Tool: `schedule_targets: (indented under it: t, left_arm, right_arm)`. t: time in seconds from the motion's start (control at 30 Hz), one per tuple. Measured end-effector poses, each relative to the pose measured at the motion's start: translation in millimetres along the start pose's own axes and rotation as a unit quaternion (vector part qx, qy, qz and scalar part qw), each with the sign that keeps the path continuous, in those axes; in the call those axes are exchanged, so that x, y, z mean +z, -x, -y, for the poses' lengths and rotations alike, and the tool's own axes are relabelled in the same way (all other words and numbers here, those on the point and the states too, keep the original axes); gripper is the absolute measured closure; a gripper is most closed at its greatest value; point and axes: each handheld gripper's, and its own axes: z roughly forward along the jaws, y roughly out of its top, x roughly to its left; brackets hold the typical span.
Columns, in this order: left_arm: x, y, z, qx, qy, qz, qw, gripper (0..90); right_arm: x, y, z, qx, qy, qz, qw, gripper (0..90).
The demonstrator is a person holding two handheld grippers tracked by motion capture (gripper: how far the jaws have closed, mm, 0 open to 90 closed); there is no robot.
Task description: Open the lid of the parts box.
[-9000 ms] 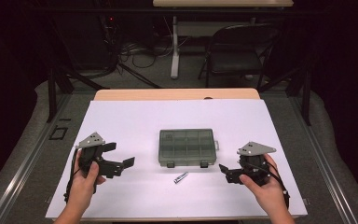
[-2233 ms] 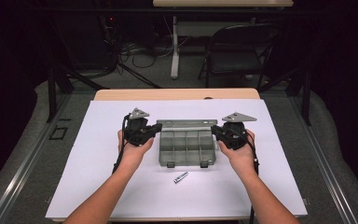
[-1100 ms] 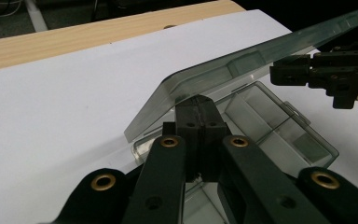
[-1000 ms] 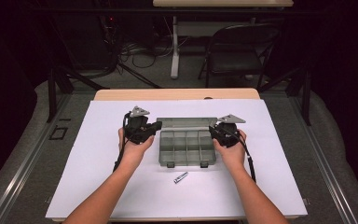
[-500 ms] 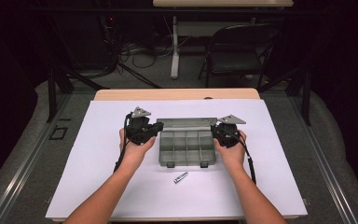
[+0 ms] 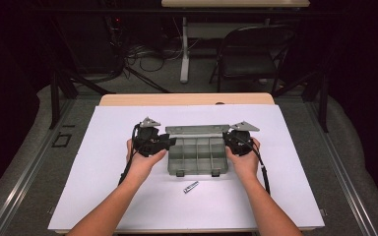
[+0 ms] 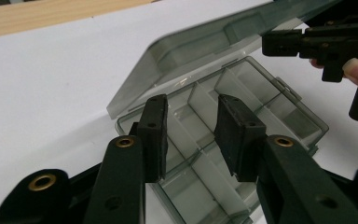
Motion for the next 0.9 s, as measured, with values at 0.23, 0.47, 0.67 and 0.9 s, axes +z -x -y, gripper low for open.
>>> schedule_targets:
  t: [0.23, 0.47, 0.67, 0.9]
  left_arm:
    - [6.1, -2.2, 10.0, 0.001, -0.027, 0.002, 0.9996, 56.7]
    - [16.3, -1.9, 23.5, 0.005, -0.068, -0.007, 0.9977, 50.6]
    - [26.2, -3.8, 34.9, 0.001, -0.091, -0.014, 0.9958, 49.5]
    - [35.2, -4.1, 41.3, 0.002, -0.107, -0.022, 0.9941, 49.6]
  right_arm:
    - [-0.2, 0.3, 0.0, -0.001, 0.0, -0.001, 1.0, 84.4]
    - [-0.5, 0.2, 0.3, 0.001, 0.0, -0.001, 1.0, 84.4]
    - [-0.6, 0.3, 0.2, 0.001, 0.0, -0.001, 1.0, 84.4]
    - [-0.4, 0.3, 0.1, 0.001, 0.0, -0.001, 1.0, 84.4]
